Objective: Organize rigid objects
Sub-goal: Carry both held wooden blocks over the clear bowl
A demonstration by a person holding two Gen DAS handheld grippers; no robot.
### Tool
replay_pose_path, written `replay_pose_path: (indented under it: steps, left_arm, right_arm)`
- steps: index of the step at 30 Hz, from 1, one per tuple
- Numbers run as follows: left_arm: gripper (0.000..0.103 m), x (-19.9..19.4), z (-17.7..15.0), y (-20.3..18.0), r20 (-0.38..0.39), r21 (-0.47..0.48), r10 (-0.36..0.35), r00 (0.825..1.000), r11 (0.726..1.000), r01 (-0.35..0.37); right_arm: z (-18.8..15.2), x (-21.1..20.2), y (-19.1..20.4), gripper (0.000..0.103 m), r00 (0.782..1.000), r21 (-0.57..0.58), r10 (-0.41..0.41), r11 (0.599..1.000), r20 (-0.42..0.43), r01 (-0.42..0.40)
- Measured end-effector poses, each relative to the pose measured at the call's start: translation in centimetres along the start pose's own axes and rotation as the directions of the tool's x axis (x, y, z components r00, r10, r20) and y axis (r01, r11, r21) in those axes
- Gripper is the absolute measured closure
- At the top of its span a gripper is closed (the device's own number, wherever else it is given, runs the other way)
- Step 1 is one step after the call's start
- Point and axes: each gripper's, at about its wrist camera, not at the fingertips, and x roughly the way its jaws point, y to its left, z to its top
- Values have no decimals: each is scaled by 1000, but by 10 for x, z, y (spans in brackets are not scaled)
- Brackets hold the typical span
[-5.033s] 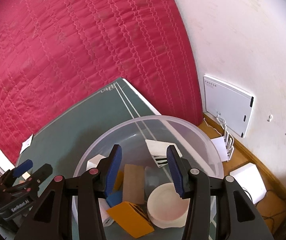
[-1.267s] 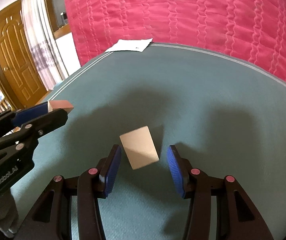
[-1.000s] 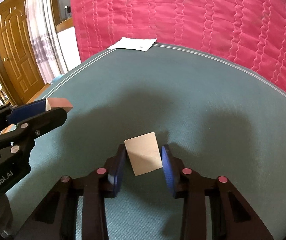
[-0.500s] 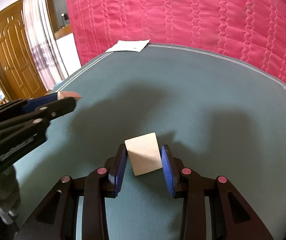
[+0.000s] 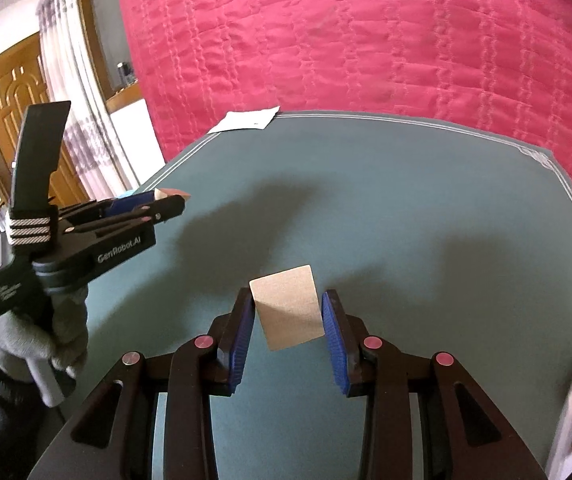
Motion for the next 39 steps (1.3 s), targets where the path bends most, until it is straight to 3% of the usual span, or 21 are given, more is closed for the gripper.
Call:
replay_pose_path:
  steps: [10,22,39]
  left_arm:
    - [69,-14,-5,-17,42,50,12,999,999,-14]
    - [69,-24,-16,-41,55,118,-2,998,993,-4]
    - [69,-48,-25,-91,43,188,-65,997,981,56]
  right_arm:
    - [-22,-56,-52,67,995,129,-88,988,54,80]
    - [-55,-110,-114,67,970,275,-230,940,78,201]
    - [-99,-193,-196,67,899,488,-419,815,125,312]
